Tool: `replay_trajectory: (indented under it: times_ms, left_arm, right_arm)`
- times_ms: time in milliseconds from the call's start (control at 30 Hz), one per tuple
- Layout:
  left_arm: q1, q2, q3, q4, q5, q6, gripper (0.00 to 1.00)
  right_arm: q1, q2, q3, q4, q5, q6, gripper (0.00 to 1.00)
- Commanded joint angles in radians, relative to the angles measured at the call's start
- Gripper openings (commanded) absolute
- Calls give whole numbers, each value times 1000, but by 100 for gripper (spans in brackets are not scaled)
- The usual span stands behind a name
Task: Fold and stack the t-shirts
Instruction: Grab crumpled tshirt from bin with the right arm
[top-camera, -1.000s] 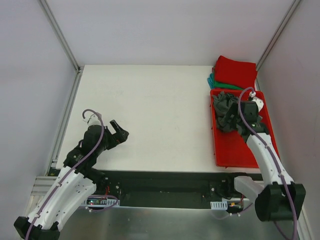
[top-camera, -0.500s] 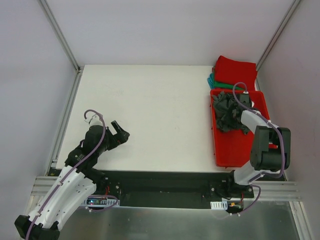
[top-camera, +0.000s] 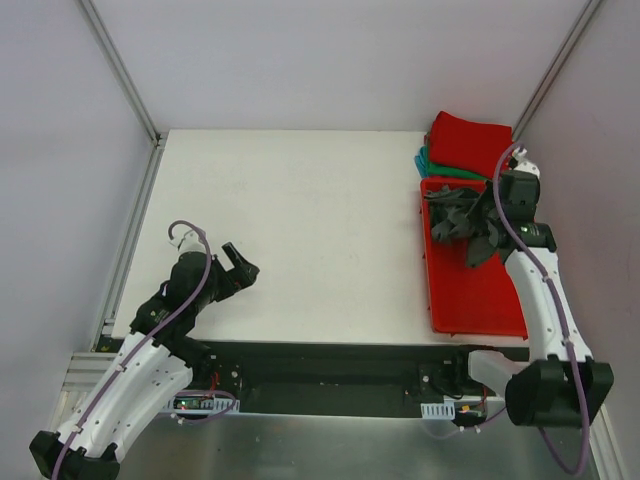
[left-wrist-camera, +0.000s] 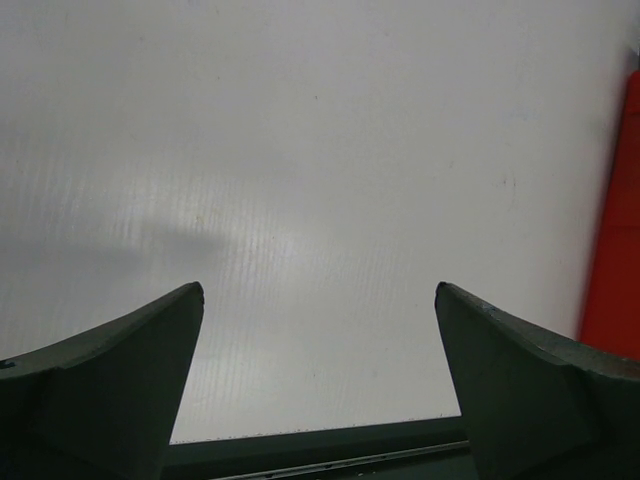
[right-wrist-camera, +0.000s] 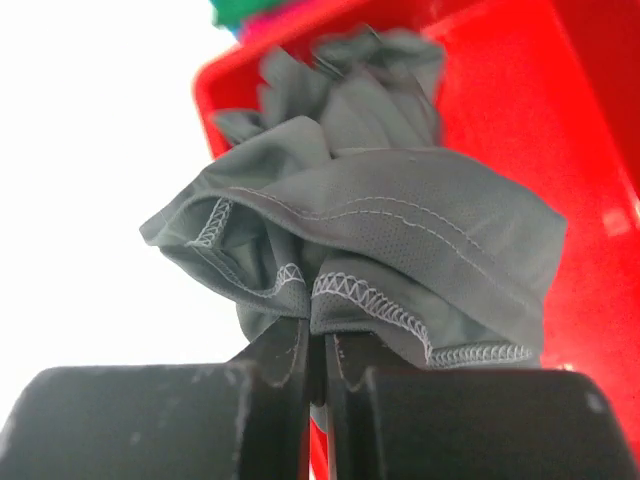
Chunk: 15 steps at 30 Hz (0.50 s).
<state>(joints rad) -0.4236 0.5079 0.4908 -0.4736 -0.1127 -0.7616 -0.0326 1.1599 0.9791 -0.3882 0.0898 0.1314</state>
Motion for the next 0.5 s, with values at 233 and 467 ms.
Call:
replay_trajectory:
  times_ms: [233,467]
  left_arm:
    - [6,-46,-26,27,-38,-21,99]
    - [6,-91,-35,24,-50,-19,99]
  right_arm:
    - [405,-197,424,-222,24,-154,1]
    - [686,-86,654,-175,88,-171,1]
